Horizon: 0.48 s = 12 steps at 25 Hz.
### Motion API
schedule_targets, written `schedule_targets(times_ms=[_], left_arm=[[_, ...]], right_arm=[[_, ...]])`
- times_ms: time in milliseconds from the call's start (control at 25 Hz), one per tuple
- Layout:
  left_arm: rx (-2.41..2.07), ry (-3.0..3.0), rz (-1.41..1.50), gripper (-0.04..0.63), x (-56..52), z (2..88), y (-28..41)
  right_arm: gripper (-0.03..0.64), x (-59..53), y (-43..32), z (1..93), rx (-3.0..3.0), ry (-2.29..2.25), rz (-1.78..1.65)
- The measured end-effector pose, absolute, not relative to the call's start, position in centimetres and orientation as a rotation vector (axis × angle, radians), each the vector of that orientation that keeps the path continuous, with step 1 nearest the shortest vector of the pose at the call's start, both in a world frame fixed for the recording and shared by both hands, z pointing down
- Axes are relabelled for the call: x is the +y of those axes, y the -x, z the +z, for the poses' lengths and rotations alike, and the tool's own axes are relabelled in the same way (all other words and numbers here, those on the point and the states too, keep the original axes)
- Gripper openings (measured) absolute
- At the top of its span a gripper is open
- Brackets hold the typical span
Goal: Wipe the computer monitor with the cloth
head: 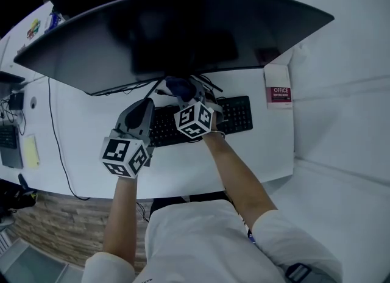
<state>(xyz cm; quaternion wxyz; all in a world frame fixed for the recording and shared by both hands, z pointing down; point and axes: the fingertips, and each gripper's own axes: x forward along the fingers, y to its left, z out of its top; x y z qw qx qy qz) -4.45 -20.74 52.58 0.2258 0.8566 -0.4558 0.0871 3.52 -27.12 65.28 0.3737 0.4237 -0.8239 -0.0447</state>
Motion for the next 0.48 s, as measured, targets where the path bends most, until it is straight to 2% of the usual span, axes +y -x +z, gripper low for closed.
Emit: schedule_targets(times_ms=[480], left_arm=[[-1.19, -2.4, 0.26, 0.012, -21.7, 52.5, -0.9]], right_arm=[[0.135, -27.8, -9.3, 64.6, -2.085, -1.177, -0.104]])
